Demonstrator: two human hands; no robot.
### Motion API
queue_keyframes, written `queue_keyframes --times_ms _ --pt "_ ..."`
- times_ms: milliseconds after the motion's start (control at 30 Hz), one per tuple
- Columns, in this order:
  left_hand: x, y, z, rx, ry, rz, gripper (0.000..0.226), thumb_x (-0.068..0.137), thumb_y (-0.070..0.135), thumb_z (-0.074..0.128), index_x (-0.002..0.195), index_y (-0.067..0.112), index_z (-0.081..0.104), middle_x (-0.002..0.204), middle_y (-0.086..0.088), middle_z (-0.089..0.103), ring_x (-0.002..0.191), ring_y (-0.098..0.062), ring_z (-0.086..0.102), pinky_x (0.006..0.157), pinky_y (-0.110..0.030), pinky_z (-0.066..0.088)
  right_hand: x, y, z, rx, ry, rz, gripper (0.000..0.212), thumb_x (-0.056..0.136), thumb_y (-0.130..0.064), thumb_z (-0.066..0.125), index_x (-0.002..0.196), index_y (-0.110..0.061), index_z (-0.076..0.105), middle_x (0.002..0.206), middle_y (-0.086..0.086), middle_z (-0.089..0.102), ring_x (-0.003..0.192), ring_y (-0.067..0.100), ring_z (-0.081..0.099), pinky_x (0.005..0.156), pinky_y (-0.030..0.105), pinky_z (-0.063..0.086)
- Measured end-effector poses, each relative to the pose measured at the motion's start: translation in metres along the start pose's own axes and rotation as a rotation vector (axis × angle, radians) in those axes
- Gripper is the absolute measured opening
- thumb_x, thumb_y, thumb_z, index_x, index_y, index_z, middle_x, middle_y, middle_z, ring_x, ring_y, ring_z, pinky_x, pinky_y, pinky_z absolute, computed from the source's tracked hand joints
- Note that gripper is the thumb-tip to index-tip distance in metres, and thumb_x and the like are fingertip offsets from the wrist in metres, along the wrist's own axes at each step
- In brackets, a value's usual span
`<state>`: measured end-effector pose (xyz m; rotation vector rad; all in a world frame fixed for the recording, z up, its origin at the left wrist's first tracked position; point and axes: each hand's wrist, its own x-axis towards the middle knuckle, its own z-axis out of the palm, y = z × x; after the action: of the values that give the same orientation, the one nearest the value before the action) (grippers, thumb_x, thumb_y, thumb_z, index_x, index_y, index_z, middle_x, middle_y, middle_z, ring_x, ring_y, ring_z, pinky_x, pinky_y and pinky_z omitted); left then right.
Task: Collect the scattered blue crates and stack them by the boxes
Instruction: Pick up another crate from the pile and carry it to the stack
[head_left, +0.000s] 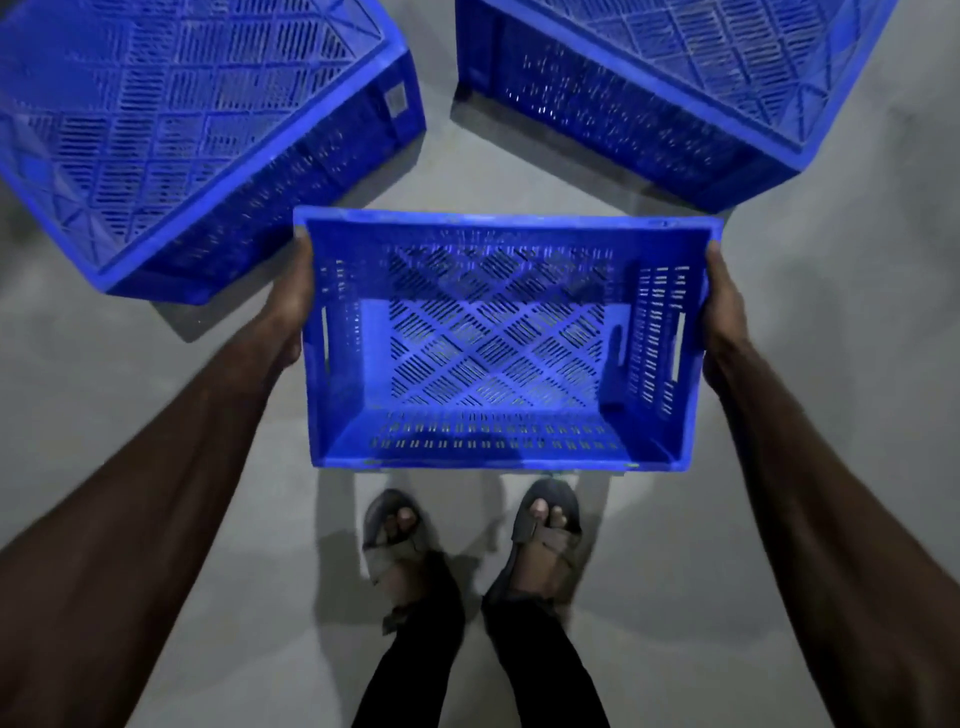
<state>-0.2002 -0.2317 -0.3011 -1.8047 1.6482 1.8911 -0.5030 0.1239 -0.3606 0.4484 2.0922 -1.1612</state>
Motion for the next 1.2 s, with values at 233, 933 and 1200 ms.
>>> queue_keyframes --times_ms 233,933,1200 --pt "0.034 0.005 0.011 -0.025 -0.228 0.044 0.077 0.107 0.064 0.013 0.136 0.019 0.068 0.129 -0.005 0.073 0.116 -0.021 0.071 0.106 -0.050 0.053 0.010 -0.011 0.020 -0.163 0.043 -0.015 0.100 0.061 -0.100 0.048 0.132 -0.032 0.068 0.138 0.002 0.066 0.124 0.028 0.062 0.111 0.048 0.045" --pt "0.049 -0.063 -0.021 -0.149 -0.071 -0.209 0.080 0.096 0.081 0.026 0.093 0.010 0.066 0.064 -0.001 0.071 0.062 -0.012 0.067 0.070 -0.025 0.052 -0.001 0.022 -0.005 0.134 -0.323 0.269 0.077 0.099 -0.073 0.026 0.093 -0.006 0.063 0.072 0.010 0.069 0.062 0.020 0.064 0.056 0.025 0.052" --pt "0.049 -0.058 -0.008 -0.036 -0.054 -0.275 0.103 0.088 0.091 0.011 0.091 0.005 0.067 0.065 -0.007 0.072 0.061 -0.017 0.069 0.062 -0.025 0.056 0.010 0.024 0.005 0.070 -0.285 0.295 0.092 0.094 -0.081 0.016 0.098 -0.005 0.067 0.075 0.008 0.077 0.067 0.019 0.073 0.065 0.028 0.053"
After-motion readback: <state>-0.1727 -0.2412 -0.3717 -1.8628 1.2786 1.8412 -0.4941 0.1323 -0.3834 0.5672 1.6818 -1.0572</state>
